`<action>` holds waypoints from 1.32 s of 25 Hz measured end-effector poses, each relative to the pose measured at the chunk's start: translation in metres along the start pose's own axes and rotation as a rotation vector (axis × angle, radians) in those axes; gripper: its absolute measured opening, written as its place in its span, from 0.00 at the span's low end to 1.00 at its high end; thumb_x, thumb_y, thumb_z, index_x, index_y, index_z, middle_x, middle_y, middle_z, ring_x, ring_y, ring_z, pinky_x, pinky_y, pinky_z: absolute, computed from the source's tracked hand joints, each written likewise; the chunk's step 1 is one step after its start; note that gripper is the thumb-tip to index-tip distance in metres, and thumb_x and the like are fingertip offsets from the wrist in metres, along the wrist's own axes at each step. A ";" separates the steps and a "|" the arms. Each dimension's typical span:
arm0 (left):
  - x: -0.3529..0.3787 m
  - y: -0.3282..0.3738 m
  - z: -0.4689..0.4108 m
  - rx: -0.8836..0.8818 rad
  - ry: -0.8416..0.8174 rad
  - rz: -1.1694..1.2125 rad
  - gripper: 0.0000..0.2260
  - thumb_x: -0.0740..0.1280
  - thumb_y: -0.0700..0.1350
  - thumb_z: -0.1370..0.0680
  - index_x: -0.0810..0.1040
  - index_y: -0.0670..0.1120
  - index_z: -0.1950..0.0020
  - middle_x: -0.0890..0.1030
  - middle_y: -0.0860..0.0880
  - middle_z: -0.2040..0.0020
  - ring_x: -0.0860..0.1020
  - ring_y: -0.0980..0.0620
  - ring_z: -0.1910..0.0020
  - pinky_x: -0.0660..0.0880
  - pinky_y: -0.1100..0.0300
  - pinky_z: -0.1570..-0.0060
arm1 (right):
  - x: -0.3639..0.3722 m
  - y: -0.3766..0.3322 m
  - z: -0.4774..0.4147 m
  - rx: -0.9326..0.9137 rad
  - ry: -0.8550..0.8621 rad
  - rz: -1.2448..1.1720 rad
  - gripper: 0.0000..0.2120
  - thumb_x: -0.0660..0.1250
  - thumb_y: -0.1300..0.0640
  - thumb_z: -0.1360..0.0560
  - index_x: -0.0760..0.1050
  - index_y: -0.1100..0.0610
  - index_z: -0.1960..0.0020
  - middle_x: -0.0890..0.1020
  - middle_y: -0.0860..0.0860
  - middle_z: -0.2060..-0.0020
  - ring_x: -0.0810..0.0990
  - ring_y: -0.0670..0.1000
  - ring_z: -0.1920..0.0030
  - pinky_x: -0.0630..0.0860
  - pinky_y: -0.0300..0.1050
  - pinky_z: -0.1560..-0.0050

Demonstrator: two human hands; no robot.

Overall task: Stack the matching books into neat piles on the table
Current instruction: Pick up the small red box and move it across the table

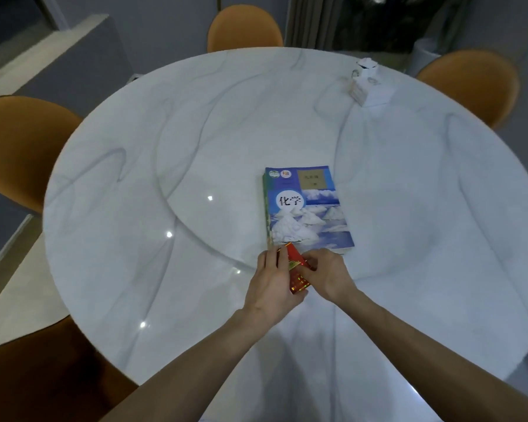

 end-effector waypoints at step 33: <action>0.241 0.350 -0.207 0.344 -0.217 -0.146 0.37 0.71 0.50 0.31 0.61 0.40 0.27 0.63 0.43 0.28 0.61 0.45 0.29 0.70 0.54 0.34 | -0.267 0.368 -0.054 0.395 0.289 -0.235 0.12 0.63 0.59 0.24 0.79 0.60 0.43 0.82 0.60 0.49 0.81 0.58 0.51 0.77 0.45 0.53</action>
Point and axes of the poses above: each hand's wrist, its own z-axis away from the middle knuckle, its own x-axis out of the palm, y = z × x, the point moved 6 cm from there along -z, towards the middle knuckle
